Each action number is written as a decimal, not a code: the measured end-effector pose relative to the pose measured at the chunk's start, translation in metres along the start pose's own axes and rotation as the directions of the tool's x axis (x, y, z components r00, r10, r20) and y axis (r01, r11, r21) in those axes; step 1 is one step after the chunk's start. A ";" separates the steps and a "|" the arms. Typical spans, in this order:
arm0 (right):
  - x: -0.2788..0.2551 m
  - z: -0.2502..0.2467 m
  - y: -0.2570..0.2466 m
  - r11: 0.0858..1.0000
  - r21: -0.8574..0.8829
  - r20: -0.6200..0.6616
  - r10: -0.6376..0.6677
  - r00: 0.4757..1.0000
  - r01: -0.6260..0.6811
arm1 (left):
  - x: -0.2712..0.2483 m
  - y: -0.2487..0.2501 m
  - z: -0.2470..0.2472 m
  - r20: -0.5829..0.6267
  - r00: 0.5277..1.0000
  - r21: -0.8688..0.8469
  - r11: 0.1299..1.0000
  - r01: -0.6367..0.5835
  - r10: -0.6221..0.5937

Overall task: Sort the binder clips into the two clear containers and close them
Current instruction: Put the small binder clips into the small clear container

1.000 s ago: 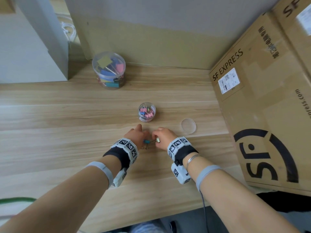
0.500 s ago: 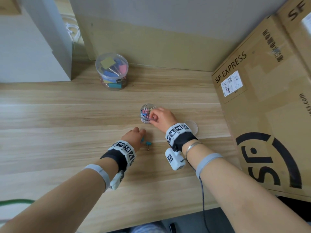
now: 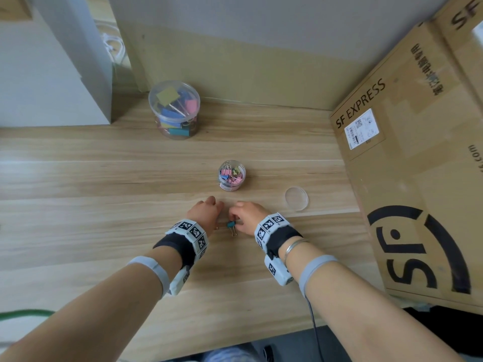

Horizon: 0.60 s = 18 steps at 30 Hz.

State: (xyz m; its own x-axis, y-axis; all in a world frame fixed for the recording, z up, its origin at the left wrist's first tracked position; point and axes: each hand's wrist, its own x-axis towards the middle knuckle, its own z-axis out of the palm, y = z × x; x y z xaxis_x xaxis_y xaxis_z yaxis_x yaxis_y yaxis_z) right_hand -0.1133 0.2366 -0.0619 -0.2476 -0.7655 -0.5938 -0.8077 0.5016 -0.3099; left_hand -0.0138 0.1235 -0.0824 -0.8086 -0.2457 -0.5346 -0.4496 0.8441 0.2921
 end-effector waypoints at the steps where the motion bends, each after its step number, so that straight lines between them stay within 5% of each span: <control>1: 0.000 0.000 0.001 1.000 0.008 -0.013 -0.001 1.000 0.001 | 0.000 0.000 -0.001 -0.005 1.000 -0.009 1.000 -0.002 0.002; 6: -0.005 -0.010 0.011 0.994 0.109 -0.181 0.037 0.983 -0.018 | 0.002 -0.006 -0.006 -0.035 0.999 -0.071 0.997 -0.019 0.017; 12: 0.003 -0.051 0.015 0.973 0.228 -0.465 0.136 0.875 -0.030 | 0.003 -0.008 -0.018 -0.090 0.996 -0.145 0.989 -0.040 0.027; 18: 0.022 -0.065 0.012 0.967 0.240 -0.473 0.194 0.860 -0.086 | 0.010 0.006 -0.057 -0.255 0.966 -0.211 0.972 -0.107 0.051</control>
State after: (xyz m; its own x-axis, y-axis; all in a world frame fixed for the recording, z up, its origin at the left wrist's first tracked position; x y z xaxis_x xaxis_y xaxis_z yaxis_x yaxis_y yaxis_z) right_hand -0.1629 0.1992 -0.0302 -0.6225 -0.7512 -0.2194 -0.6315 0.6477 -0.4262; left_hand -0.0460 0.0995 -0.0408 -0.9006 -0.3151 -0.2993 -0.4300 0.7460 0.5084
